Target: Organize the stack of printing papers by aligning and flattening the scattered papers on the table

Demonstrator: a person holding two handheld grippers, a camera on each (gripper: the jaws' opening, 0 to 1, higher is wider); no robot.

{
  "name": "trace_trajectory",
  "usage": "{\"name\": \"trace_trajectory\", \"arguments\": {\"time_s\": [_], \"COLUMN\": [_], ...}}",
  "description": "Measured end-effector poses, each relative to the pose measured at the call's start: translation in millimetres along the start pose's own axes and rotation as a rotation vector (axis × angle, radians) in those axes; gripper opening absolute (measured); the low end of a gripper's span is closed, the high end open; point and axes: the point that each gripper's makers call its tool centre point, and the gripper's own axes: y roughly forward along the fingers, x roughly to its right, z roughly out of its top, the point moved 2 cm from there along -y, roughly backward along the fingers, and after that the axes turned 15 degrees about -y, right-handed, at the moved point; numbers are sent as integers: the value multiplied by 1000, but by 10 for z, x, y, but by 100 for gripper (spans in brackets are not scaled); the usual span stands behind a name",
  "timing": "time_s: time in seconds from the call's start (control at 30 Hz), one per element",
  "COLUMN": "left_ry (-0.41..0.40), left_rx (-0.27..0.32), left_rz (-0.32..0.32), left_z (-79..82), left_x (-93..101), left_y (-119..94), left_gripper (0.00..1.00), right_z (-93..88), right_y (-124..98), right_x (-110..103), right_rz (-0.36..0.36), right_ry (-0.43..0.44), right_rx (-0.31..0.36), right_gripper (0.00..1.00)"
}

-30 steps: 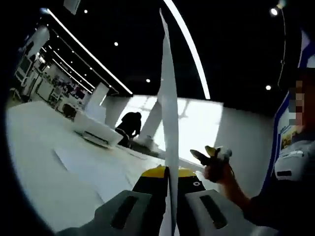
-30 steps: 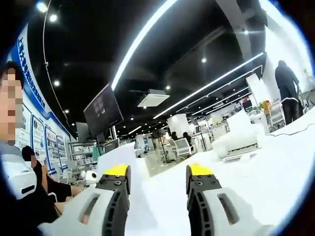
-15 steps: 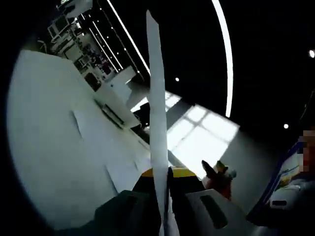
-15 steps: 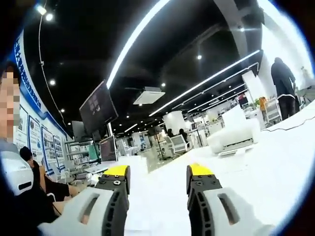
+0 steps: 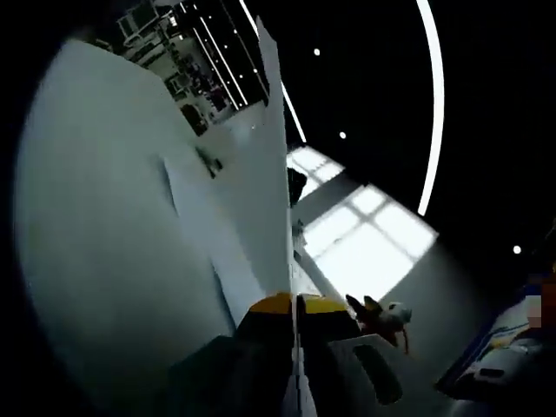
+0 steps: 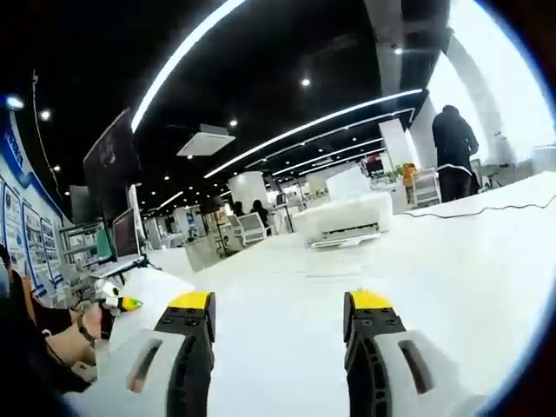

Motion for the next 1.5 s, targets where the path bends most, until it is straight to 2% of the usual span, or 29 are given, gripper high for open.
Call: {"name": "trace_trajectory", "arguments": {"time_s": [0.17,0.3,0.5,0.63,0.7,0.77,0.83,0.93,1.03,1.13,1.27,1.3,1.5], "left_ry": [17,58,64,69,74,73,69,63,61,60,62,63,64], "left_rx": [-16,-34,-53,-66,-73,-75,-75,-72,-74,-81,-90,-90,-87], "left_rz": [7,19,17,21,23,22,17,12,12,15,17,16,12], "left_z": [-78,-53,-75,-101,-116,-109,-94,-85,-96,-104,-138,-142,-139], "left_x": [12,-33,-37,-43,-46,-53,-59,-58,-53,-57,-47,-44,-39], "left_y": [12,5,10,20,25,24,18,14,14,19,27,27,19], "left_gripper": [5,5,5,6,6,6,6,6,6,6,6,6,6], "right_z": [-281,-482,-757,-884,-980,-1023,-1063,-1120,-1204,-1274,-1284,-1271,-1262], "right_y": [96,169,245,298,415,495,583,681,713,719,733,740,760], "right_x": [283,424,469,518,611,663,656,707,660,669,704,705,728], "right_rz": [-37,-76,-110,-131,-123,-108,-95,-69,-51,-52,-40,-49,-54], "right_ry": [19,13,-30,-98,-179,-217,-242,-235,-233,-268,-209,-229,-229], "right_rx": [-55,-99,-183,-238,-299,-327,-332,-331,-344,-365,-357,-354,-349], "right_gripper": [60,66,73,79,82,86,88,90,90,90,88,88,80]}}
